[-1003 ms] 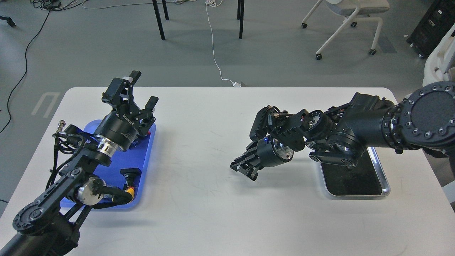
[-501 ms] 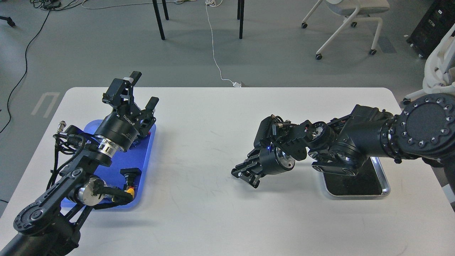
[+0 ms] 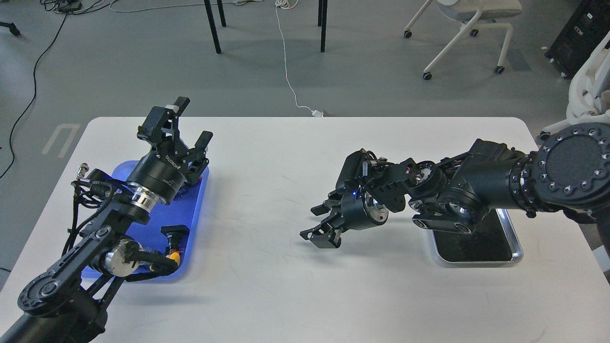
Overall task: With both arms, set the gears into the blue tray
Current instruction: 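Release the black part on the table and retract the right arm, then reach the left gripper from the blue tray toward the black part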
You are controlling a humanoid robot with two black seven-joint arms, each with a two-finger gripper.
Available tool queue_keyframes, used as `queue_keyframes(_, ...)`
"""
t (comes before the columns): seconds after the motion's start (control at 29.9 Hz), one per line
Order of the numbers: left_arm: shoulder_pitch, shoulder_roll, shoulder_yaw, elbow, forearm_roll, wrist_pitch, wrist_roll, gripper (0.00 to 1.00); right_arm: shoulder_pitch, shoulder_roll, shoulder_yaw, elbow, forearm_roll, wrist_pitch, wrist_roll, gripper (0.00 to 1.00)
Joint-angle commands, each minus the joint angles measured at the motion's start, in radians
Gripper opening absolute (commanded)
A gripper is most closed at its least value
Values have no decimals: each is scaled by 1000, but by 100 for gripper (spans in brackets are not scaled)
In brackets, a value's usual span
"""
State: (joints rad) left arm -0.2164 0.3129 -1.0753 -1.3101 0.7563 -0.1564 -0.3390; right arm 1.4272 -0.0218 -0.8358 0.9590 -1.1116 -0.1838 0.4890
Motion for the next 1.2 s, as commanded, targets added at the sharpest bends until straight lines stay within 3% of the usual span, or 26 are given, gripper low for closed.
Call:
queue_keyframes(0.0, 0, -1, 1, 0, 0, -2, 0, 98, 10, -122, 141, 75, 103, 10, 0, 97)
queue_keyframes(0.13, 0, -6, 3, 0, 1, -2, 0, 98, -22, -265, 292, 158, 303, 10, 0, 98)
queue_keyframes(0.3, 0, -8, 11, 0, 1, -3, 0, 98, -223, -417, 591, 199, 561, 12, 0, 98)
queue_keyframes(0.57, 2, -12, 15, 2, 6, -37, -3, 98, -632, -441, 1134, 185, 749, 39, 0, 98)
queue_keyframes(0.74, -3, -15, 20, 0, 84, -44, -20, 98, -777, -458, 1284, 169, 967, 182, 0, 98)
queue_keyframes(1.0, -43, -14, 60, -1, 279, -100, -51, 98, -869, -553, 1336, 64, 1090, 575, 0, 98)
queue_keyframes(1.17, -115, -6, 159, -6, 435, -106, -74, 98, -924, -589, 1337, 34, 1093, 673, 0, 99)
